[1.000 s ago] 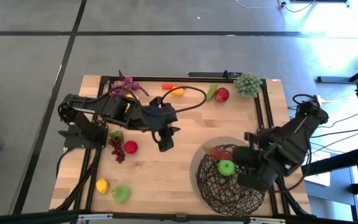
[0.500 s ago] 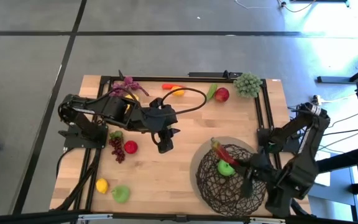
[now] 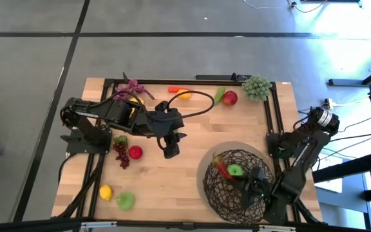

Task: Build produce basket
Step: Put the red chili pepper into the wire basket

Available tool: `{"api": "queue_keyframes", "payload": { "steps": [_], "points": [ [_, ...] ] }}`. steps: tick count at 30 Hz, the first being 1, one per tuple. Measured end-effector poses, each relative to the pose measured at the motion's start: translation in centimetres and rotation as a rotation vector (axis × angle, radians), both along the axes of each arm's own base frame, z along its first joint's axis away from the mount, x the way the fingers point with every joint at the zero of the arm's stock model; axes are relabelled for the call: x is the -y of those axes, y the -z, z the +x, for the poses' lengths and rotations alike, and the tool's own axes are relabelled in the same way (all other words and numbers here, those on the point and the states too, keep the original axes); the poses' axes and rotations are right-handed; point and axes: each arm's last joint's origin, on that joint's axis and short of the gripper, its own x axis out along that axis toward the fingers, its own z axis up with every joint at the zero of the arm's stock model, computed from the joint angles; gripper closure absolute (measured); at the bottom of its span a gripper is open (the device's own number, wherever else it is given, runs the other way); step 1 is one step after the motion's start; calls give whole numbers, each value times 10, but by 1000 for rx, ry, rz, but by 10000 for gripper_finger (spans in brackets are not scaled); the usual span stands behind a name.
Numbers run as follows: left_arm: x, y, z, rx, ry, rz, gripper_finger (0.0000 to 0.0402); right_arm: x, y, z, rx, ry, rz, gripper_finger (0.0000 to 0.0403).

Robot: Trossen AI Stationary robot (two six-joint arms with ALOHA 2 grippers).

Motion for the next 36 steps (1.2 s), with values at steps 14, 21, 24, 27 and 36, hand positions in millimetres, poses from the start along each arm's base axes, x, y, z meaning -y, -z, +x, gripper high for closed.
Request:
{"api": "queue_keyframes", "payload": {
  "steps": [14,21,24,27,36],
  "points": [
    [-1,0,0,-4,-2,1,246,5,67,10,30,-27,102,350],
    [-1,1,0,-7,-2,3,246,3,81,22,-8,-24,106,350],
    [-1,1,0,-10,-1,3,246,3,83,27,-45,-43,130,350],
    [-1,1,-1,-12,-1,4,246,3,83,28,-62,-56,138,350],
    [-1,1,-1,-15,-1,5,246,3,84,28,-109,-105,121,326]
  ]
}}
